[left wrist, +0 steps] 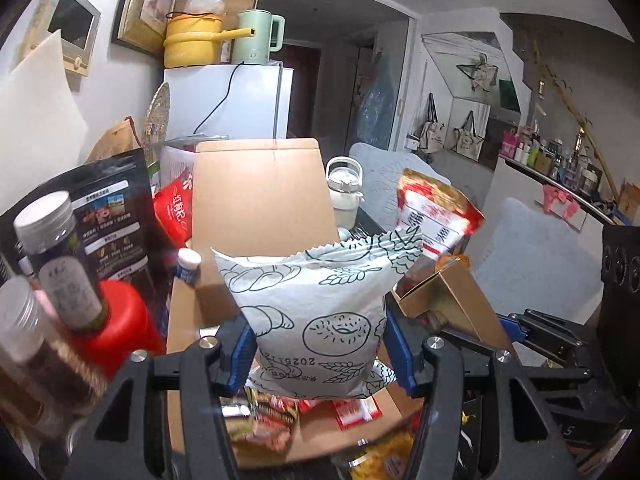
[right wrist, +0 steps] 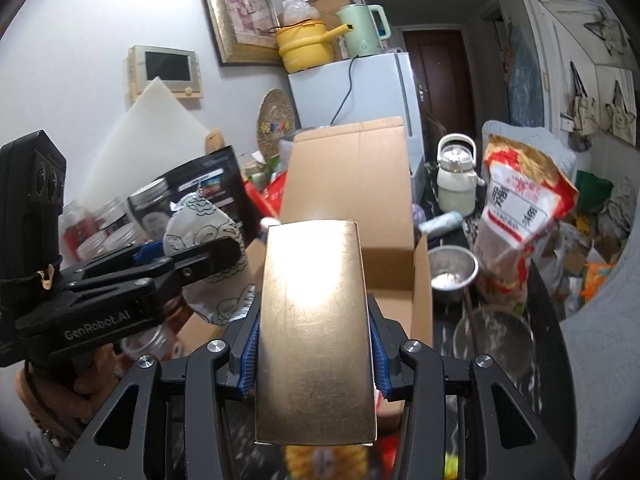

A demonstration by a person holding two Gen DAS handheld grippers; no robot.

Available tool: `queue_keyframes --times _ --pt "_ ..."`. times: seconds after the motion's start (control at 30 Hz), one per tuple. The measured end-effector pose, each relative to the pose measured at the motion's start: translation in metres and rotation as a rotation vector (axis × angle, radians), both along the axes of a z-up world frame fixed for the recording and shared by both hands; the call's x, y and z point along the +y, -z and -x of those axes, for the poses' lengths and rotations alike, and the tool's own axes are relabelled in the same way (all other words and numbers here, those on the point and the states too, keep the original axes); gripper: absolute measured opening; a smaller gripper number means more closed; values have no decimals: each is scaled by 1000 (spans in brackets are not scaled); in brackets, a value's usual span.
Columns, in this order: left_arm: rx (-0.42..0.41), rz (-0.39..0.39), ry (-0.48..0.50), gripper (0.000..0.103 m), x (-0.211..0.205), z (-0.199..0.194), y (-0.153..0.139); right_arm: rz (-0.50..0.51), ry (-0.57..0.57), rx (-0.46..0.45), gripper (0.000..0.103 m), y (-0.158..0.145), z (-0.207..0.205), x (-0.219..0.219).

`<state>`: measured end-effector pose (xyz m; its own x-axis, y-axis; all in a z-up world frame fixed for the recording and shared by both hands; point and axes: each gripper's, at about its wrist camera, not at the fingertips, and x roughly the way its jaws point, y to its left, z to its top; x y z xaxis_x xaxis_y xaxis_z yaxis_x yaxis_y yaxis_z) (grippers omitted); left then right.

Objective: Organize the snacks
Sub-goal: 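Carry the white bread pouch and gold box with both grippers over the box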

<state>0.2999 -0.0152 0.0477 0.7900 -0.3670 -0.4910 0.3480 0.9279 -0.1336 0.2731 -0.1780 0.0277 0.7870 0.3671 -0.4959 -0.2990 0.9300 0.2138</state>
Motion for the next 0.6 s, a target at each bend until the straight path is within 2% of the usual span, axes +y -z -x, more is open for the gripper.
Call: queue_keyframes --times 0.17,0.33,0.6 --pt "-4 1 -10 56 0 -23 4 -5 8 3 44 4 -33 -2" --pt "35 3 -20 56 0 -48 20 -11 3 16 44 12 -61 -1" --pt "97 -46 -68 56 0 -80 49 -14 9 66 44 29 -95 6"
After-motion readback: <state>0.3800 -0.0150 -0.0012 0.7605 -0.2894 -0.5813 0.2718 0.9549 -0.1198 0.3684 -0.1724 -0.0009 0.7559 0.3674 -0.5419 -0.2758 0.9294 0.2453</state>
